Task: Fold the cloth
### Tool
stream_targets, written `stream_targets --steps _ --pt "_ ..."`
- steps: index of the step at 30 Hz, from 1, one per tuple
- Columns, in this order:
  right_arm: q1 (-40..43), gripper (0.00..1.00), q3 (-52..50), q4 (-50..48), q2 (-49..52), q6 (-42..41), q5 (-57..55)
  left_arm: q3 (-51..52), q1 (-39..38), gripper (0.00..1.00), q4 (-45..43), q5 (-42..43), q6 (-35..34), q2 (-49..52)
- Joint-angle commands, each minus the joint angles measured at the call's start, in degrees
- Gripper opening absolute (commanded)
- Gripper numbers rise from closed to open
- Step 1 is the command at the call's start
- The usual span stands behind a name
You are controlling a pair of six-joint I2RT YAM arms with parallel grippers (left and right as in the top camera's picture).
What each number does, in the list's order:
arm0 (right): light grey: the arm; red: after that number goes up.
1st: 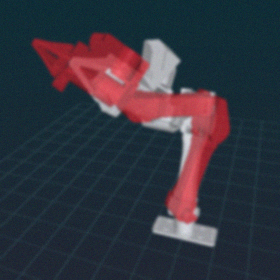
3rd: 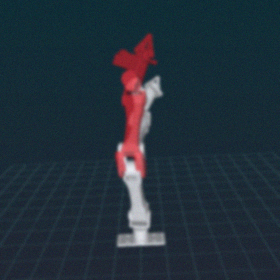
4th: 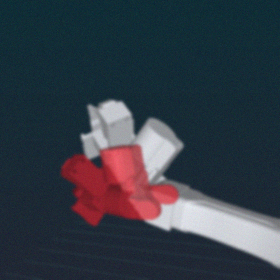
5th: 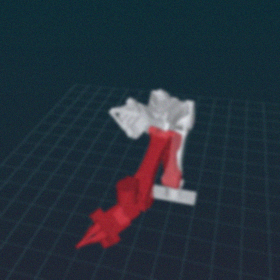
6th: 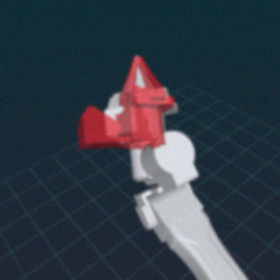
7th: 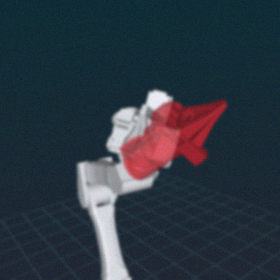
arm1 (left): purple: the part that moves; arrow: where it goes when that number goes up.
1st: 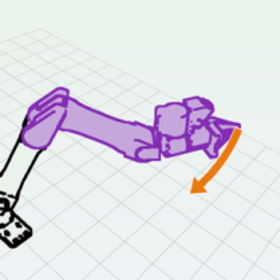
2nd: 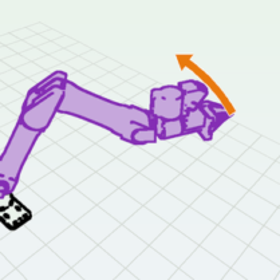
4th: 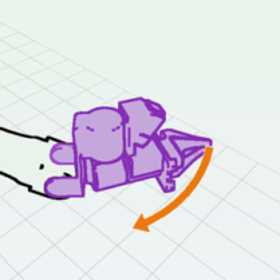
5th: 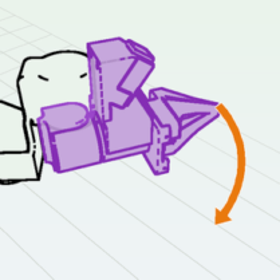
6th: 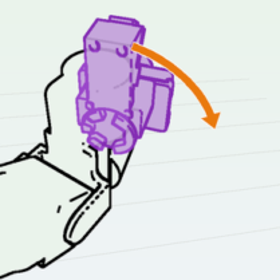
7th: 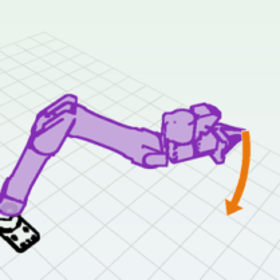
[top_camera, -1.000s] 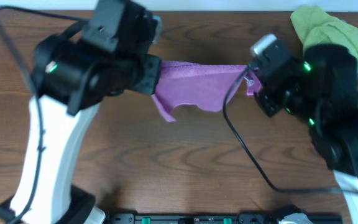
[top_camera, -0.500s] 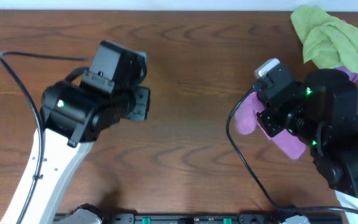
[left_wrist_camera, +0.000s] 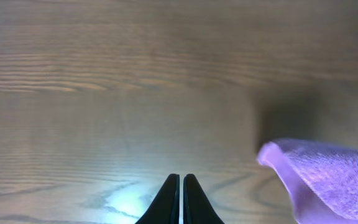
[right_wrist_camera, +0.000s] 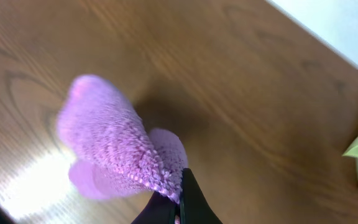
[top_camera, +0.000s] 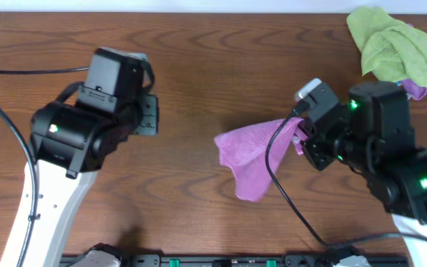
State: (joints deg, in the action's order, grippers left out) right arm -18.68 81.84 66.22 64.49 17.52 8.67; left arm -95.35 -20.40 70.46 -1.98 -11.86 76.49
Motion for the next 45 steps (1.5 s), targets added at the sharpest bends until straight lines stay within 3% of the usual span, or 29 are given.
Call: stream_targets --steps 1,9,15,18,23,25,28,36,42,45 --pt "-0.55 0.01 0.2 0.31 0.76 -0.48 0.83 0.11 2.6 0.06 -0.59 -1.42 -0.33 0.0" --pt "-0.52 0.01 2.71 9.55 -1.27 0.94 0.5 0.13 5.42 0.06 -4.57 -0.96 -0.37 2.27" --pt "-0.52 0.01 2.69 10.16 0.35 0.72 1.88 0.13 5.42 0.06 -6.1 -1.01 -0.35 3.02" --pt "-0.55 0.01 2.69 6.69 4.92 1.73 8.11 0.13 5.44 0.07 -6.12 -1.25 -0.09 3.02" --pt "-3.21 0.01 2.91 -10.71 18.43 2.45 19.93 0.13 5.86 0.09 -6.64 -2.14 0.28 3.02" --pt "-3.72 0.01 5.35 -12.9 23.74 2.23 26.56 0.13 6.67 0.1 -6.62 -2.1 0.48 3.02" --pt "-4.96 0.01 11.32 -10.38 29.14 2.25 35.76 0.13 8.15 0.1 -6.23 -2.08 0.52 3.02" --pt "-12.39 0.01 23.3 -1.84 29.94 4.85 35.76 0.17 10.45 0.11 -6.32 -2.08 1.27 3.02" --pt "-16.04 0.01 24.44 1.16 29.94 4.85 40.02 0.17 10.67 0.1 -6.32 -2.05 1.84 3.02" --pt "-16.65 0.01 24.44 2.6 29.97 5.27 36.92 0.17 10.75 0.09 -6.21 -2.1 2.29 3.02"
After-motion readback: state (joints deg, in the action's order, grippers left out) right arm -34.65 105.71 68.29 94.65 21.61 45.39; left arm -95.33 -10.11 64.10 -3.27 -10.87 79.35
